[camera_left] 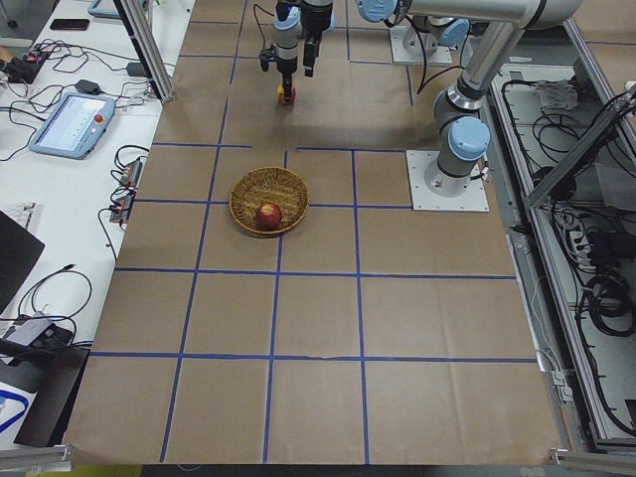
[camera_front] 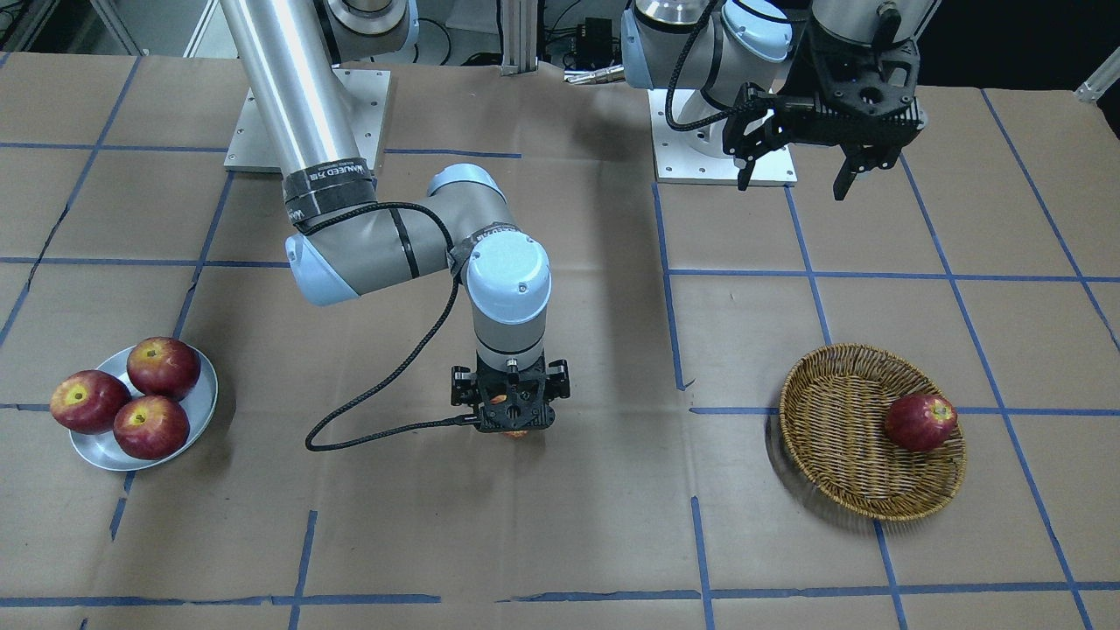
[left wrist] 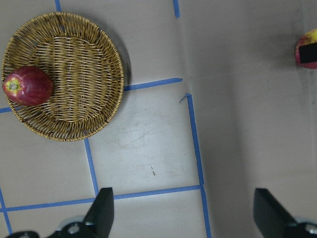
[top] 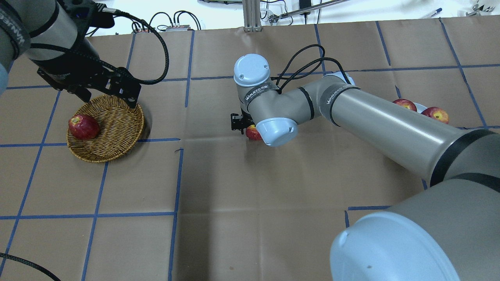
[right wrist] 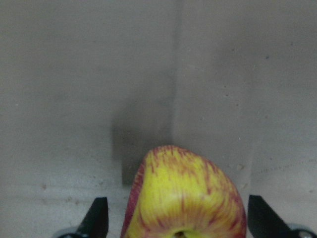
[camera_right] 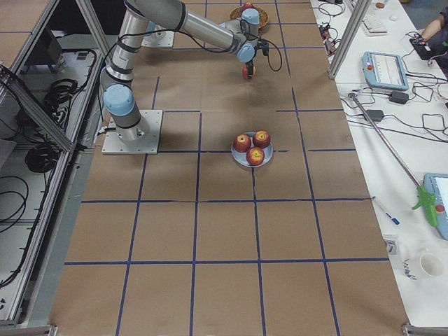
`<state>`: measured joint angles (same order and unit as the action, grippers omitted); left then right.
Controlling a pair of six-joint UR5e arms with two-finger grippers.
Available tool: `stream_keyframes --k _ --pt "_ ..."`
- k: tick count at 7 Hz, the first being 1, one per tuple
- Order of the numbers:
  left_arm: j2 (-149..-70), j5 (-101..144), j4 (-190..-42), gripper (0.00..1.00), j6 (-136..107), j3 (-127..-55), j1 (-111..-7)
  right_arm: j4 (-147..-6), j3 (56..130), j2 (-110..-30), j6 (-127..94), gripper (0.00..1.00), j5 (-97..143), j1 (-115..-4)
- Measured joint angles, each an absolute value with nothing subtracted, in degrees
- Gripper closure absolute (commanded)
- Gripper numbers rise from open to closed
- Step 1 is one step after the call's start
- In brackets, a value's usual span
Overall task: Transfer apple from basket to plate
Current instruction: 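Lower the right gripper onto the yellow-red apple and grasp it, then lift the apple with the right gripper and carry it to the white plate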
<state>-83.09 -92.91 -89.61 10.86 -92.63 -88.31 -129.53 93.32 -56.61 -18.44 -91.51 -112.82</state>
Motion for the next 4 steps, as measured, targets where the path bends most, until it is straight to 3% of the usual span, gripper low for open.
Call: stream_keyframes --k 2,4 --pt "-82.41 -93.0 -89.53 0.01 11.19 -93.16 -88.27 -129.77 93.07 -56.31 -18.38 0.39 -91.5 -112.94" --pt "-82.79 -92.89 -89.41 0.01 10.75 -93.37 -88.25 -129.75 93.0 -56.61 -18.43 0.42 -91.44 -112.94"
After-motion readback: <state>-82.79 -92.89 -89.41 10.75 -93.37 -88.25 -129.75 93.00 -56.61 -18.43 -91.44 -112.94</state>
